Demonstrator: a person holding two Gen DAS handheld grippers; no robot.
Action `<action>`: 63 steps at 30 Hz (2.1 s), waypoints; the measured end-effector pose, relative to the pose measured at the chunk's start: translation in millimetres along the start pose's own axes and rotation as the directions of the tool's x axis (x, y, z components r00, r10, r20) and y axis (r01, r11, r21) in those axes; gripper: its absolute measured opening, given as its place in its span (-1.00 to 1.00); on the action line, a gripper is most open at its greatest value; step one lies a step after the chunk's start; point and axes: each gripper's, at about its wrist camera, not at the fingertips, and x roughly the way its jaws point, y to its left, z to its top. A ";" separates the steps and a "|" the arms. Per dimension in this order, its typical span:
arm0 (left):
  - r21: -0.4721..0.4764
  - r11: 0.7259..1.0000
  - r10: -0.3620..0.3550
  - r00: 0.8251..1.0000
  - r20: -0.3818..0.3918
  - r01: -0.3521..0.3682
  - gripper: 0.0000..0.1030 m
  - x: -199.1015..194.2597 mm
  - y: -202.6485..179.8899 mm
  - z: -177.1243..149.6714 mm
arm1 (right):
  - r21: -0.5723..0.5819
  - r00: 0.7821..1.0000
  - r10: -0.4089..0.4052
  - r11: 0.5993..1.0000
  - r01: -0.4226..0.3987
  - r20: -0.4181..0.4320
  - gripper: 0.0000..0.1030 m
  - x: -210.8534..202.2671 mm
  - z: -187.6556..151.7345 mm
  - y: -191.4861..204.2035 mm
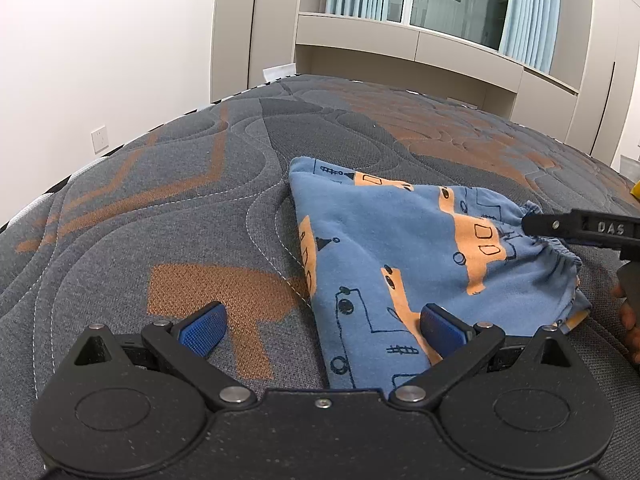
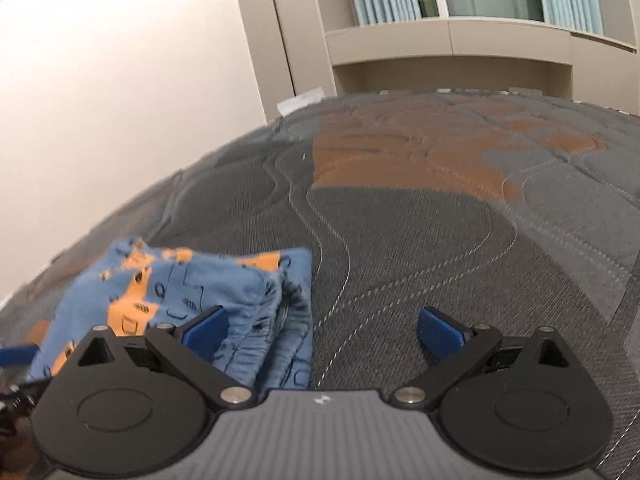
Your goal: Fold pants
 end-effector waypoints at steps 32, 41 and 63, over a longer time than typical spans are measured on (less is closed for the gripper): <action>0.012 0.999 -0.039 0.999 0.011 0.039 0.99 0.1 -0.5 -1.0 | -0.446 0.893 0.220 0.804 -0.394 -0.392 -0.92 86.0 75.3 112.9; 0.010 0.999 -0.040 0.999 0.009 0.040 0.99 1.0 0.3 -1.2 | -0.456 0.933 0.201 0.828 -0.325 -0.299 -0.61 81.9 74.0 106.9; 0.026 0.999 -0.023 1.000 -0.005 0.023 0.99 2.8 -4.7 -0.2 | -0.294 0.986 0.168 0.942 -0.165 -0.014 1.00 -20.3 31.1 25.4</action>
